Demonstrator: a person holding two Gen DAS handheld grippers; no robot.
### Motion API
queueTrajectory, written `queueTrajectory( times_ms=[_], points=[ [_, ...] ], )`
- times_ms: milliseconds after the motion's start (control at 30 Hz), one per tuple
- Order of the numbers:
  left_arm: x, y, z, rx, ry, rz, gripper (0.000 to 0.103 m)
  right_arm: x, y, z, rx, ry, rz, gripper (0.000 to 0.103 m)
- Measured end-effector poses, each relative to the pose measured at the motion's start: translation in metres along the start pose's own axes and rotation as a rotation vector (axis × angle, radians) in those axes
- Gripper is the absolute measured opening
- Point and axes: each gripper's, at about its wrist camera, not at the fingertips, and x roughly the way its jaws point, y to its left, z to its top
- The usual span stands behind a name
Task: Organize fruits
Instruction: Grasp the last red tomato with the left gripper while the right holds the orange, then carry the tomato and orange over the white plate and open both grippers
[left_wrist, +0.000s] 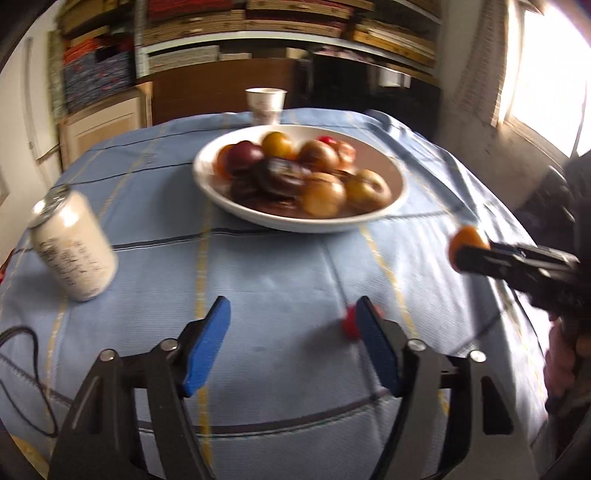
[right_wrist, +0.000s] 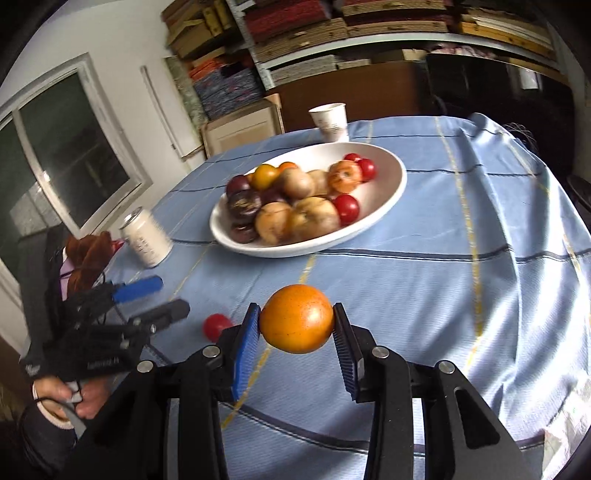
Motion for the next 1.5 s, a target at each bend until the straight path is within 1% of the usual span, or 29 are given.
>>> queueTrajectory(
  times_ms=[67, 233, 300, 333, 367, 700, 733, 767, 833, 1033, 1233, 1300, 1367, 1400, 1433, 1500],
  points=[
    [0.004, -0.011, 0.0, 0.041, 0.009, -0.022, 0.06, 0.0, -0.002, 0.0, 0.012, -0.001, 0.012, 0.04],
    [0.008, -0.035, 0.0, 0.119, 0.012, -0.07, 0.059, -0.002, -0.002, 0.0, 0.01, 0.003, 0.025, 0.04],
    [0.012, -0.045, 0.0, 0.148, 0.023, -0.074, 0.054, -0.002, 0.0, -0.001, 0.008, 0.004, 0.022, 0.04],
    [0.015, -0.048, 0.001, 0.154, 0.032, -0.079, 0.047, -0.002, 0.0, 0.0, 0.008, 0.004, 0.022, 0.04],
    [0.019, -0.05, 0.002, 0.155, 0.044, -0.086, 0.042, -0.002, 0.0, 0.0, 0.009, 0.005, 0.023, 0.04],
    [0.033, -0.046, 0.005, 0.119, 0.087, -0.079, 0.04, -0.001, 0.003, -0.001, -0.001, 0.008, 0.022, 0.04],
    [0.035, -0.046, 0.005, 0.116, 0.094, -0.082, 0.031, -0.001, 0.003, -0.001, 0.0, 0.009, 0.021, 0.04],
    [0.036, -0.045, 0.005, 0.113, 0.102, -0.083, 0.027, -0.001, 0.003, -0.001, 0.0, 0.01, 0.021, 0.04],
    [0.038, -0.043, 0.004, 0.108, 0.11, -0.085, 0.026, -0.001, 0.003, -0.001, -0.001, 0.011, 0.02, 0.04],
    [0.036, -0.044, 0.003, 0.114, 0.102, -0.076, 0.026, 0.001, 0.003, -0.002, 0.001, 0.016, 0.02, 0.04],
    [0.027, -0.039, 0.005, 0.089, 0.084, -0.066, 0.026, 0.008, 0.002, -0.006, -0.016, 0.026, -0.001, 0.04],
    [0.022, -0.039, 0.008, 0.093, 0.079, -0.061, 0.025, 0.006, 0.002, -0.006, 0.0, 0.024, 0.024, 0.04],
    [0.017, -0.038, 0.014, 0.111, 0.069, -0.071, 0.025, 0.001, 0.003, -0.001, 0.012, 0.004, 0.065, 0.04],
    [0.013, -0.037, 0.021, 0.12, 0.06, -0.076, 0.026, -0.003, 0.005, 0.005, 0.007, -0.022, 0.073, 0.04],
    [0.01, -0.034, 0.029, 0.122, 0.047, -0.077, 0.026, -0.006, 0.007, 0.011, 0.0, -0.049, 0.069, 0.04],
    [0.003, -0.022, 0.056, 0.095, 0.005, -0.084, 0.025, -0.009, 0.009, 0.029, -0.014, -0.101, 0.054, 0.04]
  ],
)
